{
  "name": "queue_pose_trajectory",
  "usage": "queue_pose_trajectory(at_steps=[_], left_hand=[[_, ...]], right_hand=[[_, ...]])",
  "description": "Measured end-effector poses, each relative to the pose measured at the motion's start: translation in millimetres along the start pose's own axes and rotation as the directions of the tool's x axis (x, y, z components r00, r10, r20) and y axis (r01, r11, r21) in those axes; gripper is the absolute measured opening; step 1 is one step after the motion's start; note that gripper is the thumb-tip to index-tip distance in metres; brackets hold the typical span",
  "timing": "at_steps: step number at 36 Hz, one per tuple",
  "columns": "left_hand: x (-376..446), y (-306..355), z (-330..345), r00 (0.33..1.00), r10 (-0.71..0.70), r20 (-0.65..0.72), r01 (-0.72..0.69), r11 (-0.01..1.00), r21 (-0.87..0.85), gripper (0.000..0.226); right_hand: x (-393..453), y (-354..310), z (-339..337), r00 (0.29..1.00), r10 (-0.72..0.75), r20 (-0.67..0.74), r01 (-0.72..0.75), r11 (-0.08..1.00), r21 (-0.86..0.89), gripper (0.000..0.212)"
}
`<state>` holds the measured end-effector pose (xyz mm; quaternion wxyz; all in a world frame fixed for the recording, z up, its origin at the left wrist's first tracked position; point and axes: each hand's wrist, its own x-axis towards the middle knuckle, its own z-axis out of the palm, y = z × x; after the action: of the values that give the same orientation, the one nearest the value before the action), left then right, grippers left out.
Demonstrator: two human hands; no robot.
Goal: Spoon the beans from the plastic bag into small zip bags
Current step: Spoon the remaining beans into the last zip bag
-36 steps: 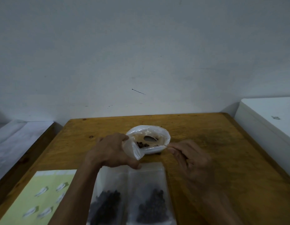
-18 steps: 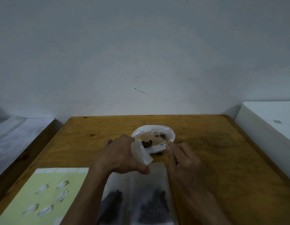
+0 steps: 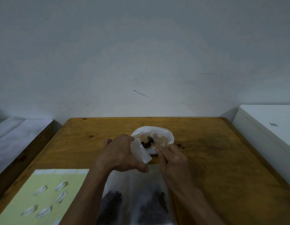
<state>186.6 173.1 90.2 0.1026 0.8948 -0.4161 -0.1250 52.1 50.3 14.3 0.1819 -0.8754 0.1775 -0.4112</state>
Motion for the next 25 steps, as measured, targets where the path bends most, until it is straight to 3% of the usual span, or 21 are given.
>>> queue_pose_trajectory(at_steps=[5,20,25], left_hand=[[-0.1,-0.8,2.1,1.000,-0.014,-0.007,0.014,1.000,-0.016,0.113],[-3.0,3.9,0.1,0.999,0.011,-0.037,-0.012,0.999,-0.036,0.101],[-4.5,5.1,0.8,0.999,0.011,-0.037,-0.012,1.000,-0.024,0.099]], right_hand=[[-4.9,5.2,-3.1,0.998,-0.006,-0.067,0.005,1.000,-0.021,0.017],[-5.2,3.6,2.2,0.995,0.089,-0.053,-0.089,0.996,0.004,0.016],[-13.6,-6.9,-18.3,0.982,0.027,-0.189,-0.031,0.999,-0.018,0.020]])
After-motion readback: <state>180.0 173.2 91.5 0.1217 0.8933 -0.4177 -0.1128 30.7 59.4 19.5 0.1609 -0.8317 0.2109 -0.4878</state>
